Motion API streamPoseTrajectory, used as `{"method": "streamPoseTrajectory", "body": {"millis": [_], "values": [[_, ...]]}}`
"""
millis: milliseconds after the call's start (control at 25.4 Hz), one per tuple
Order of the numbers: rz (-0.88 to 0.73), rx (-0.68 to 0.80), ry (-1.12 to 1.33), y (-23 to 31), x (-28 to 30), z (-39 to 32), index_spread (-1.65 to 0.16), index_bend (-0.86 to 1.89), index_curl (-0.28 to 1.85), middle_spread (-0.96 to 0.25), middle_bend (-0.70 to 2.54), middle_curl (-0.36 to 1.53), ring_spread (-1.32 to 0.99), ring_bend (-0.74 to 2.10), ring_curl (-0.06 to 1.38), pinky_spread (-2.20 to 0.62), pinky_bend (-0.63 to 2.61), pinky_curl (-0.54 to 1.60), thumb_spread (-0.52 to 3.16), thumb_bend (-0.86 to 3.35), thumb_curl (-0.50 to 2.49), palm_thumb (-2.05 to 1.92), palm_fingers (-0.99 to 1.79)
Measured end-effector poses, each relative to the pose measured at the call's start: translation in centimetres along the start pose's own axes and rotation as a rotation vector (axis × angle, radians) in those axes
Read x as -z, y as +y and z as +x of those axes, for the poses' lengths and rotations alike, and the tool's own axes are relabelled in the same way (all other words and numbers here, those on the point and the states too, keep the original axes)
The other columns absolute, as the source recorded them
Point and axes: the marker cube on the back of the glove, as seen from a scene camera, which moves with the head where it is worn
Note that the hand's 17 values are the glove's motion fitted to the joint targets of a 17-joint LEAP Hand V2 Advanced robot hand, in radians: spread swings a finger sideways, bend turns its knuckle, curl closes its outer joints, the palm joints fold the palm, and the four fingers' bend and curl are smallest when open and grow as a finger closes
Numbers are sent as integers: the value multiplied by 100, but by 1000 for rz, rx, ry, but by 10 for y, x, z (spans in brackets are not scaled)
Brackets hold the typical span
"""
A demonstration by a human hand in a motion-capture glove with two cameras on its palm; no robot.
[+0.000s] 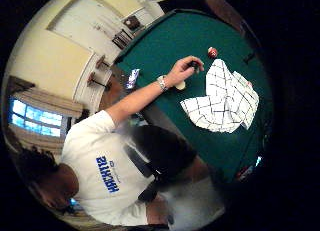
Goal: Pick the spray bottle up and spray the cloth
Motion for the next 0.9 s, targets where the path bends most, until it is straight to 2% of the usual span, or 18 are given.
{"method": "streamPoseTrajectory", "body": {"millis": [315, 590, 904], "values": [[-23, -33, 36, 3, -7, 11, -39, 18, 16, -12, 16, 10, -7, 44, 18, 18, 44, 19, 71, 7, 11, 23, 51], [-44, -51, 56, 13, -13, 19, -44, 17, 20, -13, 17, 14, -8, 45, 22, 20, 44, 24, 86, 3, 16, 25, 50], [-50, -147, 78, 41, -18, 56, -46, 16, 23, -13, 17, 18, -8, 43, 24, 21, 43, 26, 93, -1, 20, 27, 50]]}}
